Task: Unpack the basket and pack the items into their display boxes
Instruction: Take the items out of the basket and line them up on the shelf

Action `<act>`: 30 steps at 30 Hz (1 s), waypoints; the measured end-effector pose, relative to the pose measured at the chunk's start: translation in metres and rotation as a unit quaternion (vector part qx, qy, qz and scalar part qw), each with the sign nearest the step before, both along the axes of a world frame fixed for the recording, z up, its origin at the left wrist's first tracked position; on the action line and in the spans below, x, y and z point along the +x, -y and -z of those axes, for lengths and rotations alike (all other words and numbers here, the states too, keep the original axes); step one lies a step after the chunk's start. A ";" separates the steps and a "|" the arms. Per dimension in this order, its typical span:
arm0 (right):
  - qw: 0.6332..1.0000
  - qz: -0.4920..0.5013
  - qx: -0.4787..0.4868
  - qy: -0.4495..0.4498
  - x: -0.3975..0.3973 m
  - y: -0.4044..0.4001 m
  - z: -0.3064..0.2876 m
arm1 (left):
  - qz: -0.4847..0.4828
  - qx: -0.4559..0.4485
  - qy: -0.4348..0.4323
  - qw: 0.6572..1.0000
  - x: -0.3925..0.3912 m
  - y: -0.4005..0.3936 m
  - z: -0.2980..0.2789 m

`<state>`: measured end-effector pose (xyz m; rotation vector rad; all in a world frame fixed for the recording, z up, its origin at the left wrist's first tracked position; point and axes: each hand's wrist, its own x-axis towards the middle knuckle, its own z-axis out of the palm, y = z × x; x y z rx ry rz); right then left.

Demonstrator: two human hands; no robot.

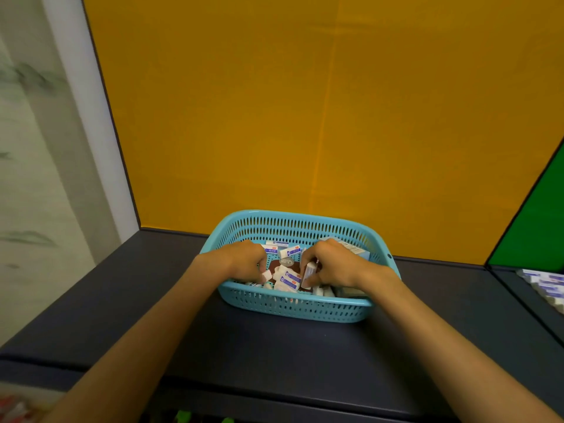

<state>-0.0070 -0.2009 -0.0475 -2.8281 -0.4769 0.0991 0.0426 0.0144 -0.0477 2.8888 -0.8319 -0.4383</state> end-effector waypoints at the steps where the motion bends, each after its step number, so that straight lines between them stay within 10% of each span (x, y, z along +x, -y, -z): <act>1: 1.000 0.001 -0.004 0.006 0.000 0.000 -0.001 | -0.002 0.005 0.003 1.000 0.001 0.001 0.001; 9: 0.999 0.021 0.023 0.041 -0.007 0.005 -0.008 | 0.002 -0.010 0.005 1.000 0.000 -0.003 0.000; 18: 0.990 0.058 0.074 0.107 -0.036 0.025 -0.028 | 0.002 -0.267 0.070 0.961 -0.017 -0.007 -0.019; 30: 0.962 0.142 0.108 0.209 -0.137 0.089 -0.043 | 0.108 -0.382 0.084 0.914 -0.088 0.074 -0.047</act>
